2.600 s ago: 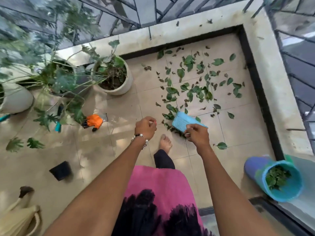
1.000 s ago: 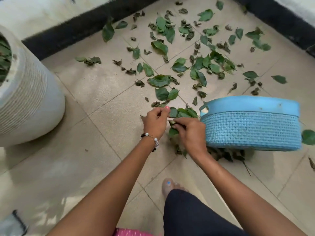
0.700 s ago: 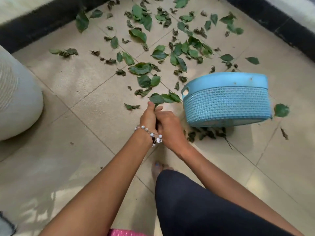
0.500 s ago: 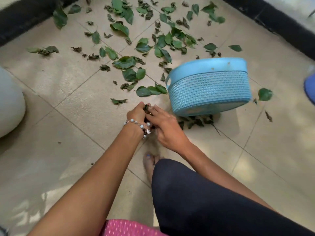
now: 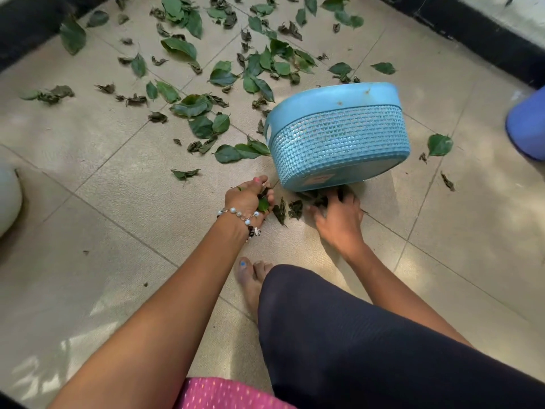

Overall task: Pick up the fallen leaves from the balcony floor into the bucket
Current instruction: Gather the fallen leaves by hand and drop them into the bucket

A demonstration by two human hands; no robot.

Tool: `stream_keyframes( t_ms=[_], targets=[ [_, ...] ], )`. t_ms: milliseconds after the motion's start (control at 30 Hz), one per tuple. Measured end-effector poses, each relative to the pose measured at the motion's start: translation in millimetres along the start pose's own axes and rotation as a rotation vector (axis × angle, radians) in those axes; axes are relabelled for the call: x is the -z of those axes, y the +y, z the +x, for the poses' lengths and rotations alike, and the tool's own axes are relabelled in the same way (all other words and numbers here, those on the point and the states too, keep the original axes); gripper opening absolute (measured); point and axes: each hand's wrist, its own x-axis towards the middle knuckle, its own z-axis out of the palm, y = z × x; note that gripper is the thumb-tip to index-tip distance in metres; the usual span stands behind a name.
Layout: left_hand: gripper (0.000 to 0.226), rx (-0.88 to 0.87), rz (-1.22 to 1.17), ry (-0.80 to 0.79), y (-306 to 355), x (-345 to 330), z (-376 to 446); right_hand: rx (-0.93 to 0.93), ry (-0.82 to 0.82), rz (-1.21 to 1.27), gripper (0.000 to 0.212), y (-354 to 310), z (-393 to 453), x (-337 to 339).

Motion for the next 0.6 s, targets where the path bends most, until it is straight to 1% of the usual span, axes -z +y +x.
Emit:
stream_keyframes(
  t_ms=[100, 167, 233, 300, 367, 500, 600],
  targets=[
    [0.019, -0.013, 0.0, 0.001, 5, 0, -1, 0.11, 0.021, 0.04, 0.042, -19, -8, -4],
    [0.018, -0.011, -0.016, 0.001, 9, 3, 2, 0.192, 0.023, 0.066, 0.043, -28, -13, -8],
    [0.018, -0.021, -0.042, 0.01, 12, 5, 4, 0.208, 0.003, 0.065, 0.049, -34, -17, -12],
    [0.018, -0.046, -0.048, 0.026, 13, 6, 5, 0.215, -0.064, -0.025, 0.055, -38, -20, -15],
    [0.018, -0.063, -0.025, 0.037, 12, 8, 6, 0.284, -0.1, -0.126, 0.059, -41, -24, -20],
    [0.019, -0.094, 0.049, 0.058, 13, 13, 9, 0.447, -0.074, -0.099, 0.048, -47, -31, -26],
    [0.021, -0.099, 0.056, 0.065, 17, 16, 10, 0.475, -0.062, -0.154, 0.04, -45, -31, -29]
  ],
)
